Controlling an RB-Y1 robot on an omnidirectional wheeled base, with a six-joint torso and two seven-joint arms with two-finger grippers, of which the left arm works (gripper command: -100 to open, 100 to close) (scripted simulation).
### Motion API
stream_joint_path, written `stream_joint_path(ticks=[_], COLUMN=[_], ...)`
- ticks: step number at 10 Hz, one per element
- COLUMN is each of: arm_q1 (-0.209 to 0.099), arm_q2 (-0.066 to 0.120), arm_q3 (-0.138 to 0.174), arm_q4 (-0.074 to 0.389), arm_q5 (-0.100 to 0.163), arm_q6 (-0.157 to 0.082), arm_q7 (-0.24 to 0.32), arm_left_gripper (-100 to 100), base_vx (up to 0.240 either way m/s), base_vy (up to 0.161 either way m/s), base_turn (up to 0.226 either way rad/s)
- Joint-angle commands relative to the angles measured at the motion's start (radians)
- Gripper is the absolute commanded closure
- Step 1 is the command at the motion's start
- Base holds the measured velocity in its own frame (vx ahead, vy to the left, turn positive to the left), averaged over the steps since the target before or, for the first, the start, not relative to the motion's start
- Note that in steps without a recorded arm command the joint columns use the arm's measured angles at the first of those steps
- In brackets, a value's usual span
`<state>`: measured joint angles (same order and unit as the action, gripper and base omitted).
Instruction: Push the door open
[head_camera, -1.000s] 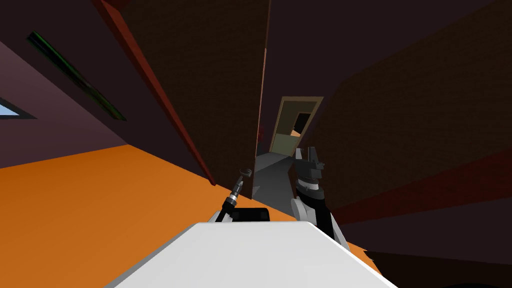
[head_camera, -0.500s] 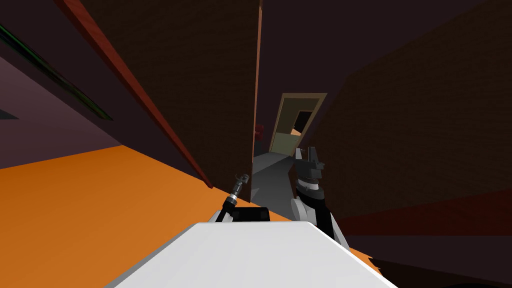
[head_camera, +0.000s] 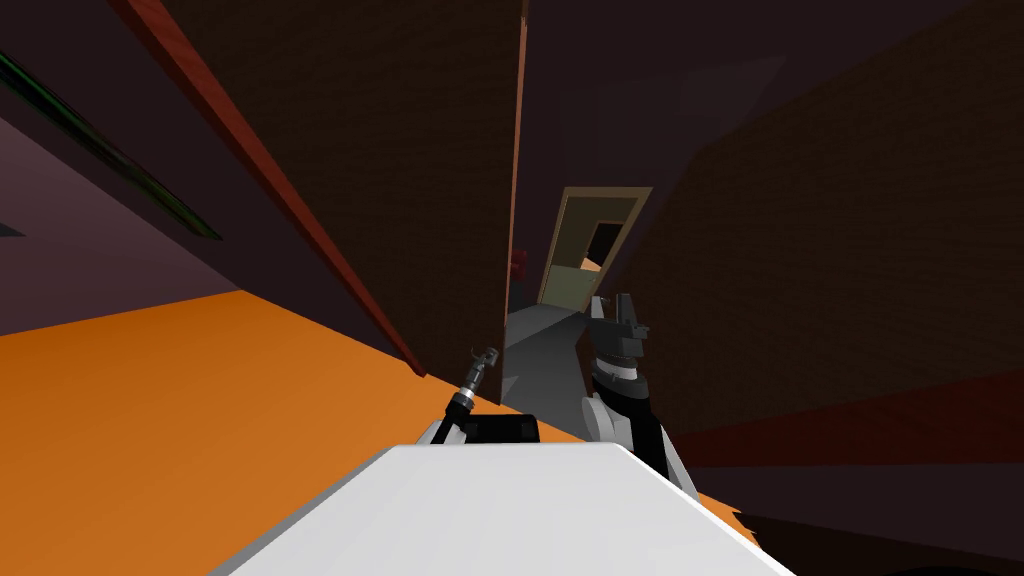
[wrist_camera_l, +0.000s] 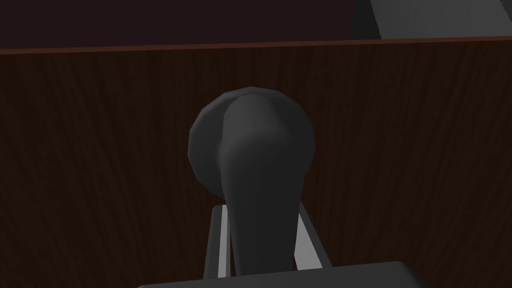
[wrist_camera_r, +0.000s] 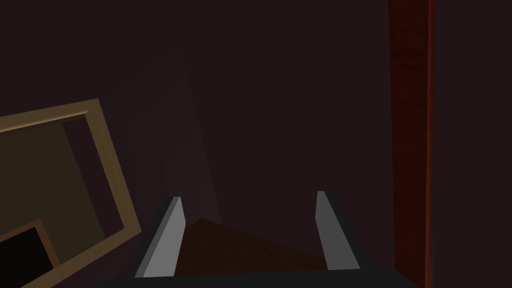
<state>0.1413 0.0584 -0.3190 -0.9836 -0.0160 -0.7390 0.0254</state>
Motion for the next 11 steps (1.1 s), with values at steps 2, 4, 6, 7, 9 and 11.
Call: stream_joint_path(ticks=[2, 4, 6, 7, 9, 11], arm_q1=[-0.004, -0.01, -0.016, -0.02, -0.026, -0.032], arm_q2=[0.006, 0.011, 0.015, 0.016, 0.017, 0.016], arm_q3=[0.017, 0.037, 0.063, 0.077, 0.1, 0.124], arm_q4=[0.005, 0.01, 0.018, 0.022, 0.028, 0.035], arm_q5=[0.006, 0.014, 0.023, 0.028, 0.037, 0.046], arm_q6=[0.0, 0.001, 0.001, 0.002, 0.002, 0.002], arm_q7=[-0.005, -0.011, -0.018, -0.022, -0.028, -0.035], arm_left_gripper=[100, 100, 100, 100, 100, 100], base_vx=[0.125, 0.17, 0.194, 0.214, 0.172, 0.145], base_vy=[-0.059, -0.087, -0.106, -0.127, -0.114, -0.094], base_turn=[0.031, 0.038, 0.08, 0.061, 0.075, 0.039])
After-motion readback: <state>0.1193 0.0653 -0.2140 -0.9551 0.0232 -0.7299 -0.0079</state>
